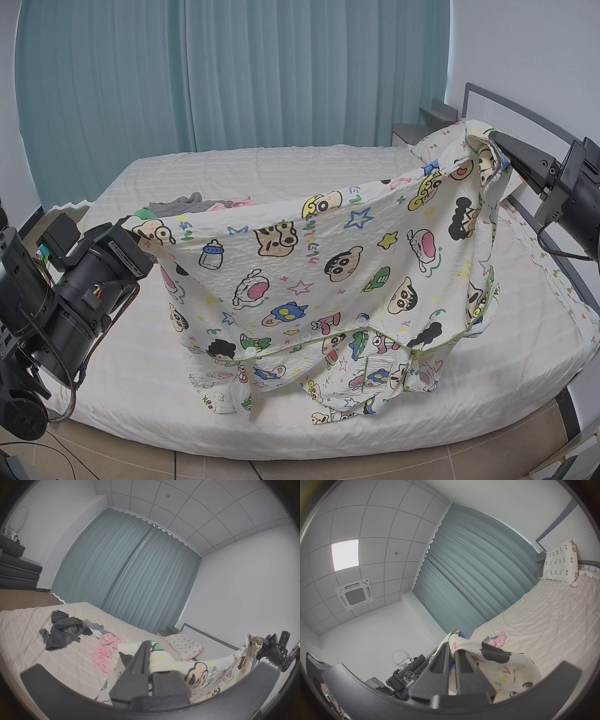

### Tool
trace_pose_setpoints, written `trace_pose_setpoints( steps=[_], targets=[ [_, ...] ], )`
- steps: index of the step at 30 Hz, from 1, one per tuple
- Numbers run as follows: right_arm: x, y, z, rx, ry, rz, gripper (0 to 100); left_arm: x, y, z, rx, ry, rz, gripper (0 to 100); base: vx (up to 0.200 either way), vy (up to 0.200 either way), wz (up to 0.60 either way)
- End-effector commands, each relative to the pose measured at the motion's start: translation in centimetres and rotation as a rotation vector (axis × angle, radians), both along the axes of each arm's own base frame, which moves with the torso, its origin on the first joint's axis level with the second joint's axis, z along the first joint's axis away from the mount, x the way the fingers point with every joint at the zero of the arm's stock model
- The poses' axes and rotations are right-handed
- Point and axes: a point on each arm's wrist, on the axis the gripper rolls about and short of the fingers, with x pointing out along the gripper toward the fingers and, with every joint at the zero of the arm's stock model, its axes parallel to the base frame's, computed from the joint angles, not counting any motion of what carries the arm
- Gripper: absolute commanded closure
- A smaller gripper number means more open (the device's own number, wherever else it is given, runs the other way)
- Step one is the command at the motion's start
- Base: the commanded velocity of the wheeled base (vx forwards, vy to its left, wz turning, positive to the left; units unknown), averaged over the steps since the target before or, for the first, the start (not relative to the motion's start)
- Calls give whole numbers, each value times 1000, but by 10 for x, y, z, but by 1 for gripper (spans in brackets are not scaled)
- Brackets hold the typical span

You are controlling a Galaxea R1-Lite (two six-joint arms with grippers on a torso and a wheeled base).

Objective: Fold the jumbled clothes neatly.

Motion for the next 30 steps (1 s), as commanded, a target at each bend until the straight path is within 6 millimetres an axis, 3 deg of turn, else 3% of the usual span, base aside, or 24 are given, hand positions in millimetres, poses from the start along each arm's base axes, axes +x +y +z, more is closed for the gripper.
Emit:
trace_pose_setpoints(
  steps=[1,8,30],
  targets=[
    [-1,0,-4,-18,29,22,100,-1,0,-1,1,4,2,100,0,-200,0],
    [-4,-5,-10,-40,75,19,100,-2,1,-3,5,9,0,100,0,-29,0],
    [-41,-15,-1,-15,0,62,100,-22,13,-8,7,11,0,100,-200,0,0]
  ],
)
